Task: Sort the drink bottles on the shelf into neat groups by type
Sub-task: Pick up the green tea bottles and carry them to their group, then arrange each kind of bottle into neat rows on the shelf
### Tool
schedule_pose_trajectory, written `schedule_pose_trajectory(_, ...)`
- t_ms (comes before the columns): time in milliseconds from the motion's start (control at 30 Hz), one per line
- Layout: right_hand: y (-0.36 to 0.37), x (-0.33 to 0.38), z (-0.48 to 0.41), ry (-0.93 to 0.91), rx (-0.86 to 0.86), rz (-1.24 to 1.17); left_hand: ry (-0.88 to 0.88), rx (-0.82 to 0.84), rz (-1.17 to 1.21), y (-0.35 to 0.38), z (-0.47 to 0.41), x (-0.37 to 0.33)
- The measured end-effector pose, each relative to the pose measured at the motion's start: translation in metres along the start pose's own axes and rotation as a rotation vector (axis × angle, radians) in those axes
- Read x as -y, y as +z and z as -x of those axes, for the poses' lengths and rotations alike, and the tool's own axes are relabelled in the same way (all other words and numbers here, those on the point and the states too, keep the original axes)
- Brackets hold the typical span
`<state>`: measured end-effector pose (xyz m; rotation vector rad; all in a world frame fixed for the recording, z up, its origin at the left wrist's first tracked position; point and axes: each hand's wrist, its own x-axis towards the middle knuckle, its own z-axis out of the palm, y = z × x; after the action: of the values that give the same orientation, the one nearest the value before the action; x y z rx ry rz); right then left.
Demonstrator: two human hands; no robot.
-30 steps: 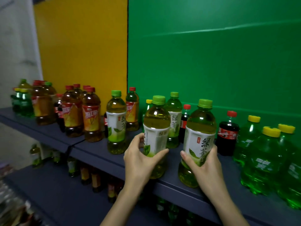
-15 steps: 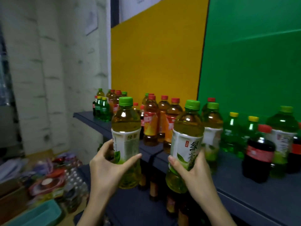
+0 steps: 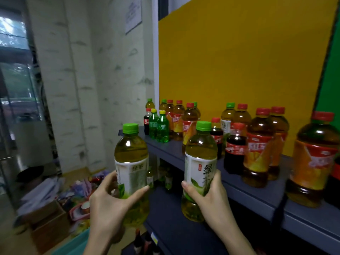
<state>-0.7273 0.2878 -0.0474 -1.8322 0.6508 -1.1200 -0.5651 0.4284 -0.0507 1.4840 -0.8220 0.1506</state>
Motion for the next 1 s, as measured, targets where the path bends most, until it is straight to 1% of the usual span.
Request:
schedule_pose_trajectory(233, 0.079, -0.025, -0.077, -0.028, 0.012, 0.027, -0.007, -0.012, 0.017, -0.001, -0.083, 0.073)
schedule_pose_trajectory(467, 0.148, -0.045, -0.183, -0.067, -0.051, 0.05, 0.019, 0.009, 0.049, 0.016, -0.206, 0.13)
schedule_pose_trajectory(667, 0.175, -0.053, -0.252, -0.078, -0.181, 0.172, 0.078, 0.025, 0.053, 0.03, -0.294, 0.167)
schedule_pose_trajectory(867, 0.184, -0.067, -0.29, -0.036, -0.348, 0.266, 0.101, 0.091, 0.099, 0.055, -0.372, 0.216)
schedule_pose_trajectory(1000, 0.192, -0.082, -0.306, 0.01, -0.475, 0.347, 0.105, 0.179, 0.177, 0.081, -0.423, 0.247)
